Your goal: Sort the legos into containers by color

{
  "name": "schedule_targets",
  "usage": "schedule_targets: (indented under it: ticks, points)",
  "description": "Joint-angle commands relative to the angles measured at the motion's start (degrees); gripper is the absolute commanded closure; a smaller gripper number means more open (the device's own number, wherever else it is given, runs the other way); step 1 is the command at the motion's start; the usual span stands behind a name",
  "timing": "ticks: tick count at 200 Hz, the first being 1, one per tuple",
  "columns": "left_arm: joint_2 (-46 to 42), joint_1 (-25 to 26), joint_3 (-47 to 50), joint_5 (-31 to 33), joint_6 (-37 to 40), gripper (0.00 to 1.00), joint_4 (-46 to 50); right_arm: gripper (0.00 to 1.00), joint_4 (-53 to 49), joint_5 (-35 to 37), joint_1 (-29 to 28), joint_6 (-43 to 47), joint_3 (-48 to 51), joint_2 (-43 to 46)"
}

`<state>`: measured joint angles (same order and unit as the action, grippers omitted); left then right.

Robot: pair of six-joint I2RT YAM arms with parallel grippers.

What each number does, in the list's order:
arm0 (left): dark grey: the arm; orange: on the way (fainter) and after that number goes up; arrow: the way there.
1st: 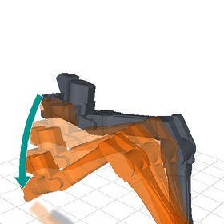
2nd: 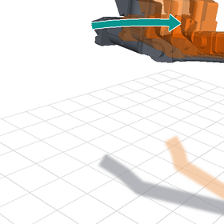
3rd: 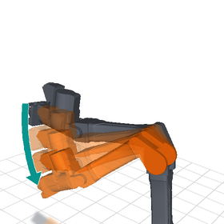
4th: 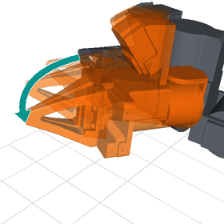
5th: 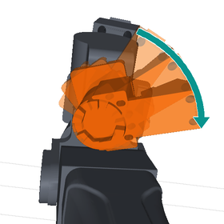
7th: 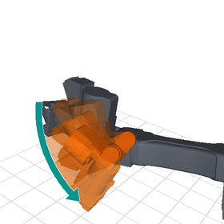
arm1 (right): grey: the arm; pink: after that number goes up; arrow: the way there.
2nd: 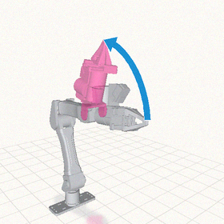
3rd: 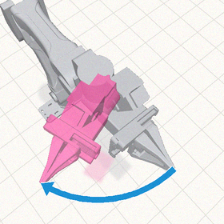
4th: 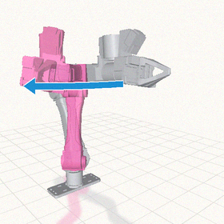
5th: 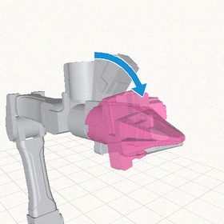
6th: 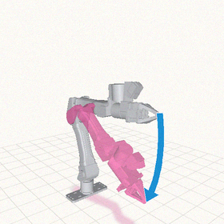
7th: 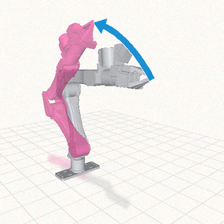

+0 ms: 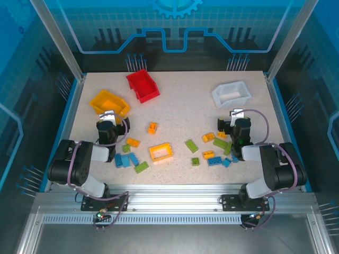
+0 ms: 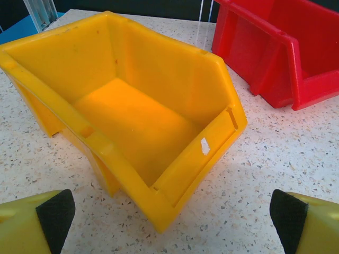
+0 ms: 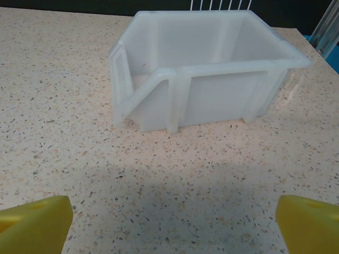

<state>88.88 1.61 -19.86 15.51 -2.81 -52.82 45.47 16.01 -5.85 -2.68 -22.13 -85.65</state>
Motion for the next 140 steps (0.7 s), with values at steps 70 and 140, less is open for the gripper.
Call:
schedule_targets:
  ticks: [70, 140]
  points:
    - [-0.2, -0.1, -1.1, -1.3, 0.9, 0.01, -1.1, 0.0, 0.5, -0.1, 0.3, 0.4, -1.1, -0.4]
    - [-3.1, 2.9, 6.7, 3.1, 3.2, 0.01, -13.9, 0.0, -8.3, 3.7, -1.7, 1.5, -2.5, 8.9]
